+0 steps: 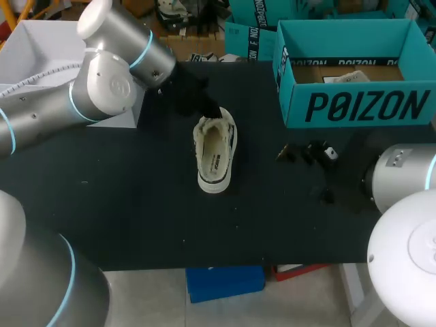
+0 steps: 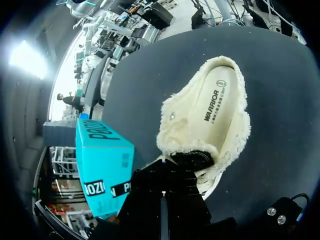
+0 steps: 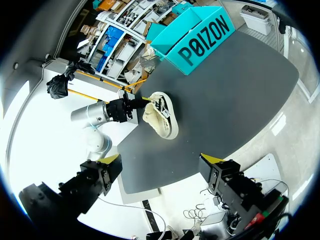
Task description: Take the shoe out of the shoebox, open the shoe tongue, remove and reinsert the insole, then place the shoe into the shoebox
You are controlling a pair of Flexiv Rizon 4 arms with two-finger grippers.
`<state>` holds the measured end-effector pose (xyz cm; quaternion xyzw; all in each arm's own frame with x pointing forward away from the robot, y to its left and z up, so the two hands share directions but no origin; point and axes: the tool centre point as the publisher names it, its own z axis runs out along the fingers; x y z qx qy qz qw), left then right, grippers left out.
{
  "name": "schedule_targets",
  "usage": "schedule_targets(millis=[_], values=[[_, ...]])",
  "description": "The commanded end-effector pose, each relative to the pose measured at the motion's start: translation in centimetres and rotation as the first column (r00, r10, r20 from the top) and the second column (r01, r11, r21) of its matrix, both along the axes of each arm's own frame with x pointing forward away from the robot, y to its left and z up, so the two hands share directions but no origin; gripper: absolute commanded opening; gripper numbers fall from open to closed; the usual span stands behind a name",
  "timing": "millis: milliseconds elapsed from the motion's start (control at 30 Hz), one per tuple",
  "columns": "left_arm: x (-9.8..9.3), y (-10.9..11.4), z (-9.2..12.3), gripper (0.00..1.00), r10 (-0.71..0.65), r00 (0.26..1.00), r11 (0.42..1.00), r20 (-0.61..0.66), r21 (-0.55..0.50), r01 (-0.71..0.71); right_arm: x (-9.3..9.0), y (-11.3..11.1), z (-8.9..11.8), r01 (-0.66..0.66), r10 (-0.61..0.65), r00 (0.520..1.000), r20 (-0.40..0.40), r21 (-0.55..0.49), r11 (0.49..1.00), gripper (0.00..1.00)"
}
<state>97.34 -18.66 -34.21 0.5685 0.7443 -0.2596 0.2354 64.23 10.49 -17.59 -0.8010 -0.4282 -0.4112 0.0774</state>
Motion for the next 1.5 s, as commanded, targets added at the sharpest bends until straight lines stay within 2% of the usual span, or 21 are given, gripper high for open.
schedule_targets(millis=[33,400,633,900,1033,1300,1367,1500], values=[[-0.4,0.8,-0.2,0.00,0.002,1.000,1.000,-0.001,-0.005,-0.002,-2.3,-1.2,0.6,0.101,-0.101,0.995,-0.002,0.047,0.994,1.00],[-3.1,2.8,0.1,0.00,0.033,0.999,0.999,-0.028,-0.029,-0.034,-2.3,-1.2,0.6,0.101,-0.101,0.995,-0.002,0.047,0.994,1.00],[-4.2,2.3,-0.7,0.00,0.026,0.998,0.999,-0.049,-0.020,-0.027,-2.3,-1.2,0.6,0.101,-0.101,0.995,-0.002,0.047,0.994,1.00],[-4.4,1.6,-1.0,0.00,0.009,0.998,1.000,-0.061,-0.008,-0.010,-2.3,-1.2,0.6,0.101,-0.101,0.995,-0.002,0.047,0.994,1.00],[-4.1,2.6,0.8,0.00,0.002,0.999,1.000,-0.049,0.000,-0.002,-2.3,-1.2,0.6,0.101,-0.101,0.995,-0.002,0.047,0.994,1.00],[-3.2,4.8,5.5,0.00,-0.004,1.000,1.000,-0.002,-0.018,0.004,-2.3,-1.2,0.6,0.101,-0.101,0.995,-0.002,0.047,0.994,1.00],[-2.6,4.9,5.8,0.00,0.000,1.000,1.000,0.003,-0.021,0.000,-2.3,-1.2,0.6,0.101,-0.101,0.995,-0.002,0.047,0.994,1.00],[-1.3,4.3,4.7,0.00,0.012,1.000,0.999,-0.012,-0.034,-0.012,-2.3,-1.2,0.6,0.101,-0.101,0.995,-0.002,0.047,0.994,1.00]])
